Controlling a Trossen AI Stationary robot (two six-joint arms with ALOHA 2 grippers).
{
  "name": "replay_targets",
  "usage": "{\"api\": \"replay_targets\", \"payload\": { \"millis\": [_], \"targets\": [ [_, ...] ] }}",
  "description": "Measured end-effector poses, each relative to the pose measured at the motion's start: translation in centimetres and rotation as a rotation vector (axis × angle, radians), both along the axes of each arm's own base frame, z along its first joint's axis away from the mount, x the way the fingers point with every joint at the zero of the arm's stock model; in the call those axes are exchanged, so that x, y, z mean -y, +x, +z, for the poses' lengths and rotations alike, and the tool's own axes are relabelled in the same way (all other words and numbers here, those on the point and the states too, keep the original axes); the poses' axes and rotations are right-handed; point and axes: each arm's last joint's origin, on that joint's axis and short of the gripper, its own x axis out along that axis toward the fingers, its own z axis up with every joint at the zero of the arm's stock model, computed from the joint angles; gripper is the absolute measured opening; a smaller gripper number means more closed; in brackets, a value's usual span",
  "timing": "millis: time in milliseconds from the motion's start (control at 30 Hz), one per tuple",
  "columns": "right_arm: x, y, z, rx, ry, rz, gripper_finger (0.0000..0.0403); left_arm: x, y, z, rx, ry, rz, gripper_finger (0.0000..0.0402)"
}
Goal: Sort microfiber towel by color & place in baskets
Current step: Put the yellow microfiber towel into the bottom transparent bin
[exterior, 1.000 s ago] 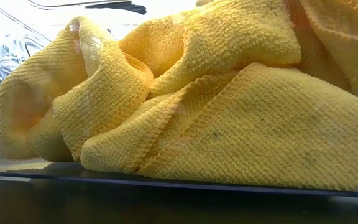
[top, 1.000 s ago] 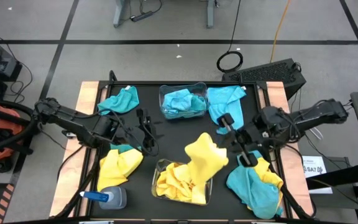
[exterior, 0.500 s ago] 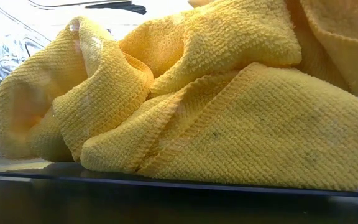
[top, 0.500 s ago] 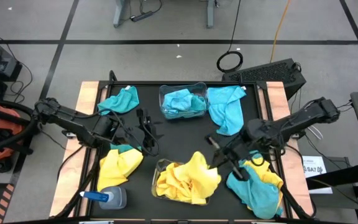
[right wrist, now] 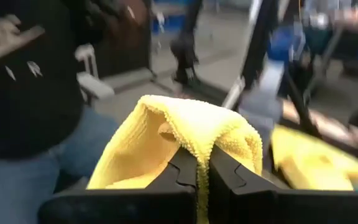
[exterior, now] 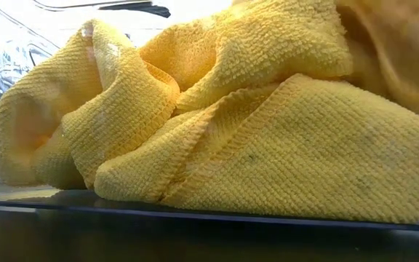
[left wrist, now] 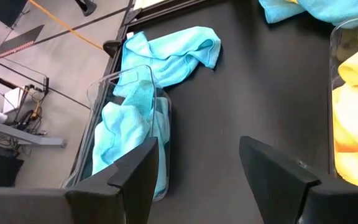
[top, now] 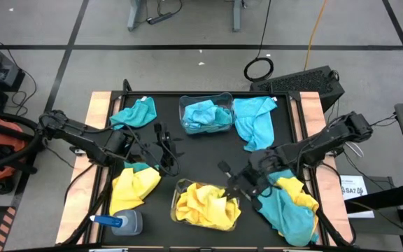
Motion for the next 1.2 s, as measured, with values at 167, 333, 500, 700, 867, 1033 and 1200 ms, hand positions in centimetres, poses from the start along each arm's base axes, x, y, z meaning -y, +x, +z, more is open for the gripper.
{"api": "replay_targets", "payload": {
  "millis": [167, 333, 500, 700, 867, 1033, 1200],
  "targets": [
    [-0.3, 1.0, -2.7, -0.142, -0.026, -0.023, 0.0000, 0.0, 0.0, 0.0, -0.006, 0.001, 0.000, 0.0231],
    [-0.6, 1.9, -5.1, -0.244, -0.037, -0.025, 0.0000, 0.0, 0.0, 0.0, -0.003, -0.001, 0.002, 0.0231],
    [-0.9, 2.6, -7.2, -0.322, -0.046, -0.029, 0.0000, 0.0, 0.0, 0.0, 0.001, -0.013, 0.011, 0.0231],
    [-1.1, 3.3, -9.6, -0.396, -0.066, -0.033, 0.0000, 0.0, 0.0, -0.1, 0.001, -0.016, 0.014, 0.0231],
    [-1.0, 3.7, -11.3, -0.443, -0.080, -0.044, 0.0000, 0.0, 0.0, 0.0, 0.003, -0.018, 0.015, 0.0231],
    [-0.6, 4.1, -12.3, -0.473, -0.087, -0.057, 0.0000, 0.1, 0.1, 0.0, 0.012, -0.037, -0.002, 0.0231],
    [-0.2, 4.3, -12.6, -0.498, -0.068, -0.076, 0.0000, 0.3, 0.3, 0.3, 0.039, -0.091, -0.052, 0.0231]
  ]
}}
